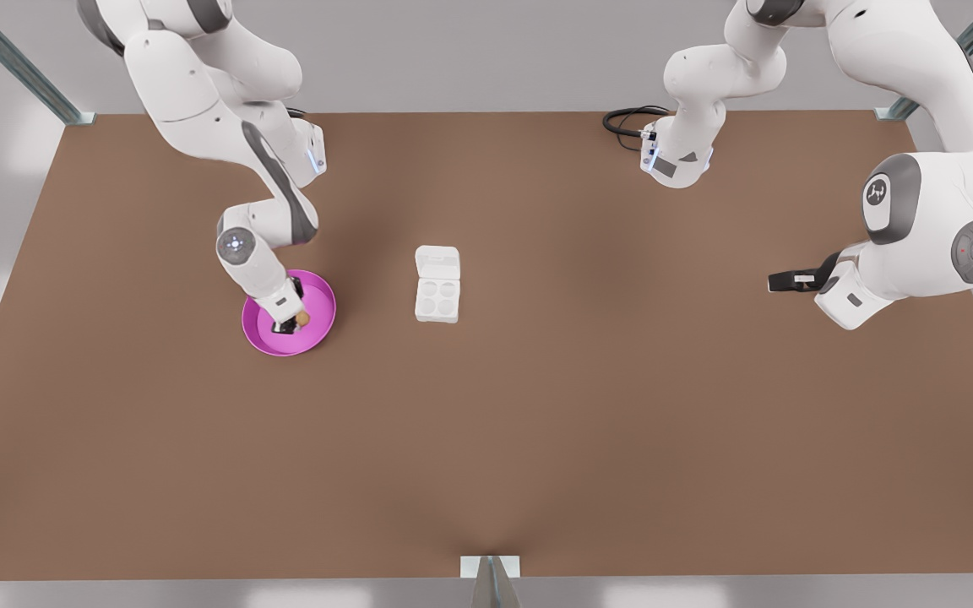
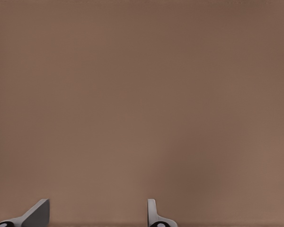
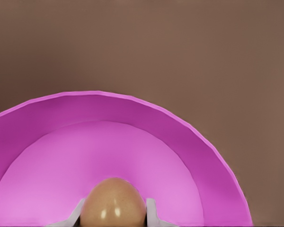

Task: Pack egg into the box and close the box lid

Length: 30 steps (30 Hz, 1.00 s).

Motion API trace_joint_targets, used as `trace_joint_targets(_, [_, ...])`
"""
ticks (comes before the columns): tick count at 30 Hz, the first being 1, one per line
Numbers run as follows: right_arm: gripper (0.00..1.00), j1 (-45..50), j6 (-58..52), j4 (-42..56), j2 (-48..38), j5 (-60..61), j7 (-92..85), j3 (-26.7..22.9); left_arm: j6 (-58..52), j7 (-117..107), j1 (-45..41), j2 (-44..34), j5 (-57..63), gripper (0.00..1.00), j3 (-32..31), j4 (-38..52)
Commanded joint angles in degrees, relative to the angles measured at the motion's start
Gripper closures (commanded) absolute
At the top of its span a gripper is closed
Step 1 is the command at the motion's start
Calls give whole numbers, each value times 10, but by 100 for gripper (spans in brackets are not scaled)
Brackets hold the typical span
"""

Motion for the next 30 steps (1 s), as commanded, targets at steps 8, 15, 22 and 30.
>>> trace_joint_targets(8, [54, 15, -301, 193, 24, 165, 19, 14, -8, -7, 0, -1, -1, 0, -1, 2])
trace_joint_targets(15, [54, 81, -461, 387, 111, 335, 416, 15, -8, -14, 2, -1, 1, 0, -18, -2])
trace_joint_targets(22, [55, 107, -458, 465, 185, 500, 603, 15, -5, -14, 1, -1, 25, 0, -26, -1])
trace_joint_targets(30, [55, 169, -354, 487, 235, 584, 36, 23, -5, -14, 3, -1, 25, 0, -26, -2])
